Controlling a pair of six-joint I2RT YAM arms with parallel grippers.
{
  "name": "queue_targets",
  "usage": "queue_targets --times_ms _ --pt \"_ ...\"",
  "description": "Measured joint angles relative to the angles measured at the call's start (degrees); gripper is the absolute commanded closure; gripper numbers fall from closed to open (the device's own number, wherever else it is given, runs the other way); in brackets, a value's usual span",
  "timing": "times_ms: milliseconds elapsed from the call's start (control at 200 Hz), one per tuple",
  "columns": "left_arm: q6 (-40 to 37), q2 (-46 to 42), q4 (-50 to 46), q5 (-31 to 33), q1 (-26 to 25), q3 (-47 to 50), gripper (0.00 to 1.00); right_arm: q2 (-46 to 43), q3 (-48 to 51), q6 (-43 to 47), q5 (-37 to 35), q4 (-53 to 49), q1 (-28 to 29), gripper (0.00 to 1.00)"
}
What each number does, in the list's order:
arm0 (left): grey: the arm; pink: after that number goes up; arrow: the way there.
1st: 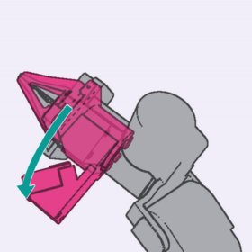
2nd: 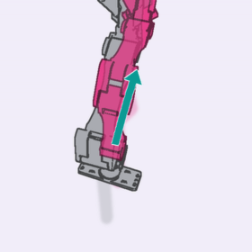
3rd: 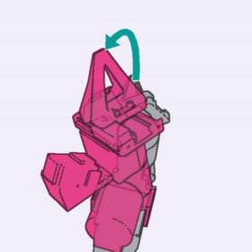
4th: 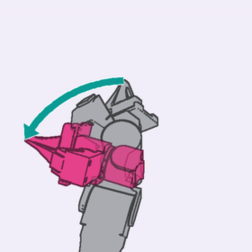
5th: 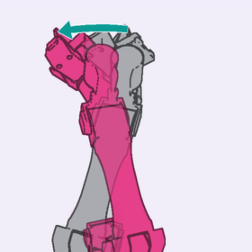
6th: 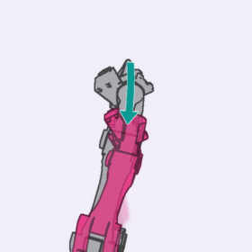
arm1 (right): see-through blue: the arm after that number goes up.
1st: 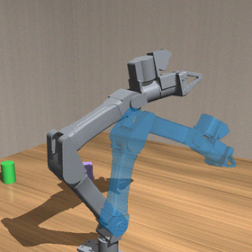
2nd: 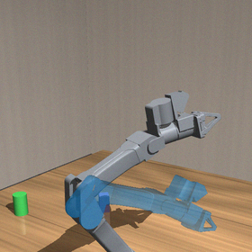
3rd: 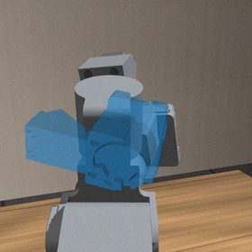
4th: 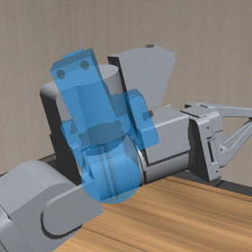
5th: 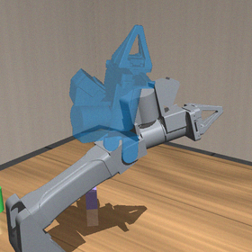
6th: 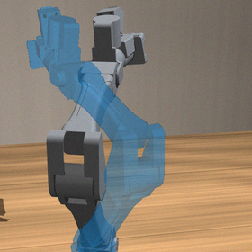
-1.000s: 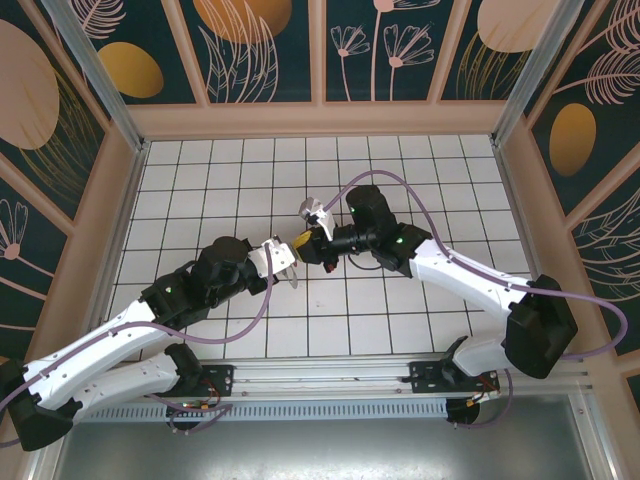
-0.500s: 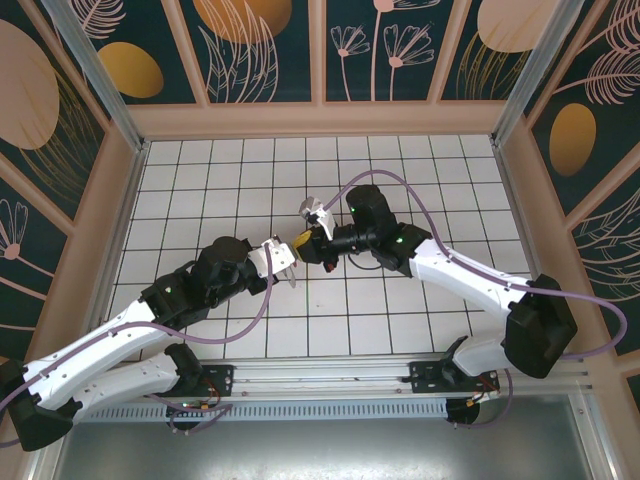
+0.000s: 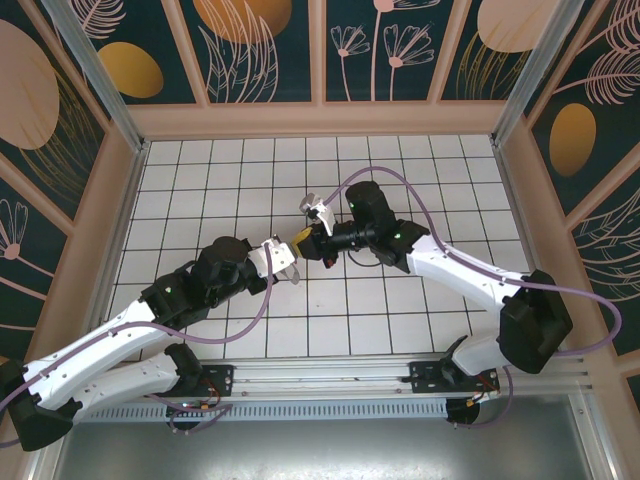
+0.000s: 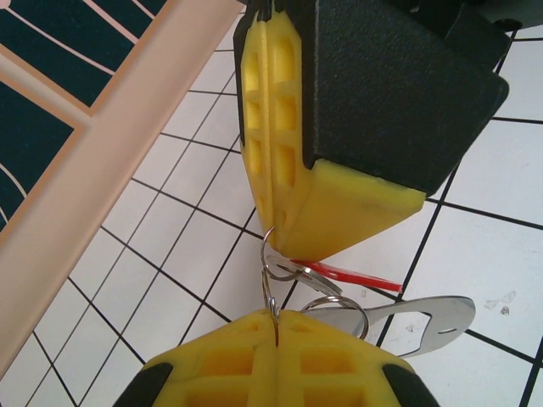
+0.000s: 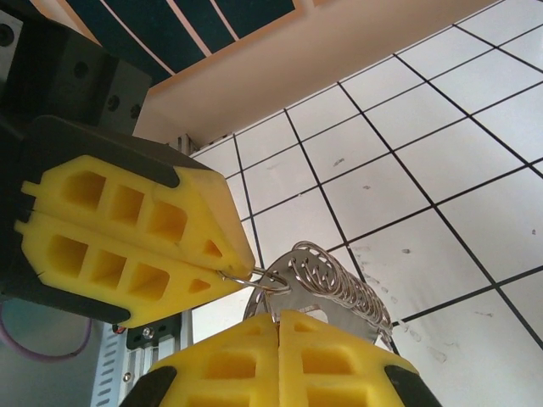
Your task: Put the keys on the keyring
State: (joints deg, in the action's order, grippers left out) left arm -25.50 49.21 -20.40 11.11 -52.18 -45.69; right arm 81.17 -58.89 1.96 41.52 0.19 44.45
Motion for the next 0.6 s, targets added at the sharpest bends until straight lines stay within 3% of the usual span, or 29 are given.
queue_targets --times_ms 601 --pt "0.00 -0.28 0.02 -0.70 -0.02 0.00 1.00 2.10 -1.18 -0.70 0.02 -0.61 -0.98 1.00"
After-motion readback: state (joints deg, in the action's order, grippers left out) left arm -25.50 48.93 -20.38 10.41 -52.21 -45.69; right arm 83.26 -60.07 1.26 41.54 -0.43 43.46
